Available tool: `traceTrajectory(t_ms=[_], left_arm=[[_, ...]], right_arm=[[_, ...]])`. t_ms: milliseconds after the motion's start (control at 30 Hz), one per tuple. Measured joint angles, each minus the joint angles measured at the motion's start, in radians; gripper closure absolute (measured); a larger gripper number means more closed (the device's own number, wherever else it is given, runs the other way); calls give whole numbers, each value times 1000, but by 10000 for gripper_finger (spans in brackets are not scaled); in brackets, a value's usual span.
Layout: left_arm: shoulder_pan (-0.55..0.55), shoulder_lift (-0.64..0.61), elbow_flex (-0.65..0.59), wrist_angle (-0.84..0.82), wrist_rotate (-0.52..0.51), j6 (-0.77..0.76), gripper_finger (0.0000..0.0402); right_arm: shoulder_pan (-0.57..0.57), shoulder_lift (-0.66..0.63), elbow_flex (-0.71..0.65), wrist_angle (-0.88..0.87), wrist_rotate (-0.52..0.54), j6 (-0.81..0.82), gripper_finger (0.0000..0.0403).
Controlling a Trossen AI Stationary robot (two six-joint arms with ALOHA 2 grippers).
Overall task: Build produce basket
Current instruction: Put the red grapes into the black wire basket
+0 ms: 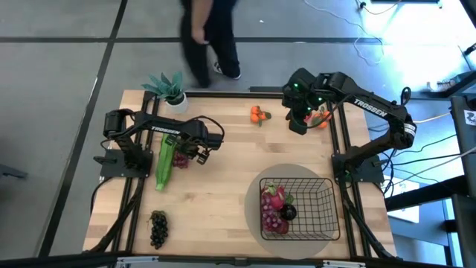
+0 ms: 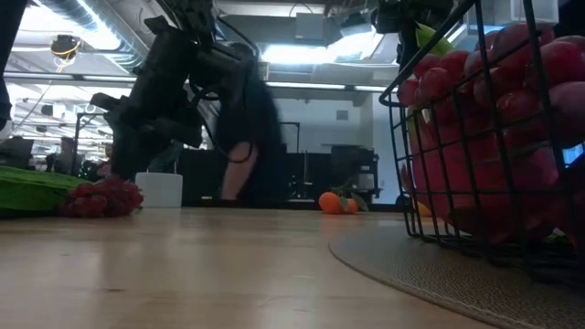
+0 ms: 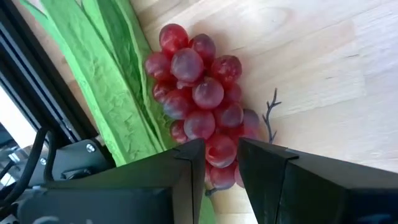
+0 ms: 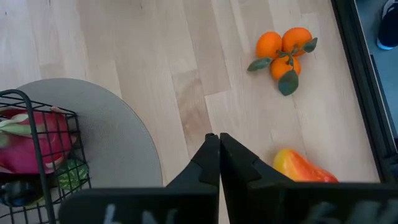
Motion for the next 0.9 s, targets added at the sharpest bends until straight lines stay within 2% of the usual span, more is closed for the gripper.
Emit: traceTrajectory(t_ms=[500, 600, 733, 900], left_arm=[[-5, 1, -74, 59, 19, 14, 324], [-5, 1, -74, 64, 17, 49, 344], [-5, 1, -74, 65, 16, 85, 391], [-10, 1, -64, 79, 15, 120, 400]], right_arm=[[0, 0, 0, 0, 0, -4, 403], [0, 0, 0, 0, 0, -4, 403], [0, 0, 0, 0, 0, -4, 403], [0, 0, 0, -2, 0, -4, 403]])
